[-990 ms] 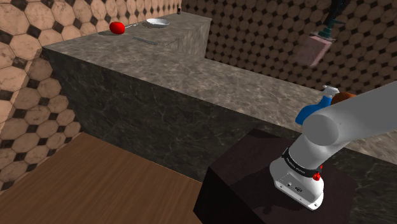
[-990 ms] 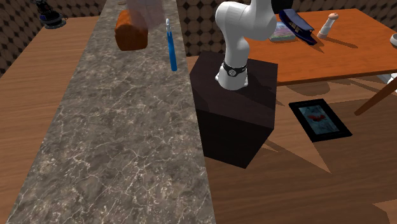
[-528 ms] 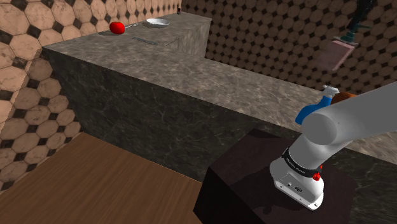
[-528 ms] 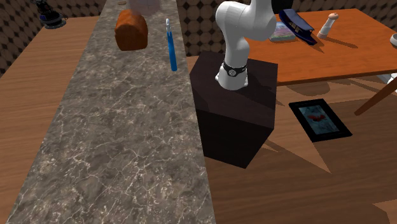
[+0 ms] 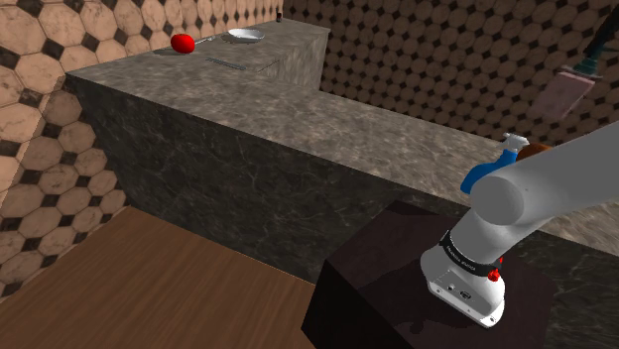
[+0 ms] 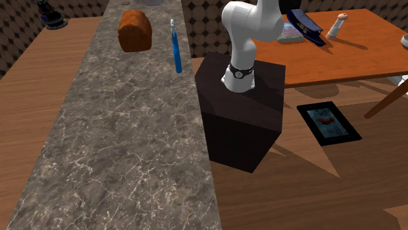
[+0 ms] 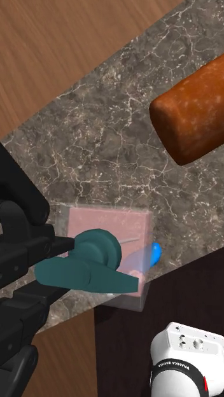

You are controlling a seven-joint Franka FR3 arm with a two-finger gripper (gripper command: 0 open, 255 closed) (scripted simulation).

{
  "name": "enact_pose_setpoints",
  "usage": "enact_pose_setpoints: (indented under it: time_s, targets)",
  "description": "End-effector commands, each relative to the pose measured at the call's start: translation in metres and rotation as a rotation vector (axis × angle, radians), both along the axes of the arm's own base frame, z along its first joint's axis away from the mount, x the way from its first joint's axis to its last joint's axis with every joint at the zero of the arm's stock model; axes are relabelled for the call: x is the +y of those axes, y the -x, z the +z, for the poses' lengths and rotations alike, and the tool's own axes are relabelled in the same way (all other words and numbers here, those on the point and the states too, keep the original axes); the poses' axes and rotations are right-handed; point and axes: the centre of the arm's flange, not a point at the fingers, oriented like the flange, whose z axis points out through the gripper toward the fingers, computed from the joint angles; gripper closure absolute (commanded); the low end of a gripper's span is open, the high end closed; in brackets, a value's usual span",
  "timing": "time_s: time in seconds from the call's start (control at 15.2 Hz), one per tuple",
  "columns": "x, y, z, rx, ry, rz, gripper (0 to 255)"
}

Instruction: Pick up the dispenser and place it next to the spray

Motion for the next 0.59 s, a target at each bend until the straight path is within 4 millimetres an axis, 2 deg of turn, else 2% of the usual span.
enact_pose_setpoints:
  time_s: [0.0,0.46,0.53]
  targets:
    - [-0.015,0.02,-0.002,0.001,0.0,0.002,255]
    - [-0.068,0.096,-0.002,0.001,0.0,0.002,255]
    - [-0.068,0.096,-0.007,0.001,0.0,0.002,255]
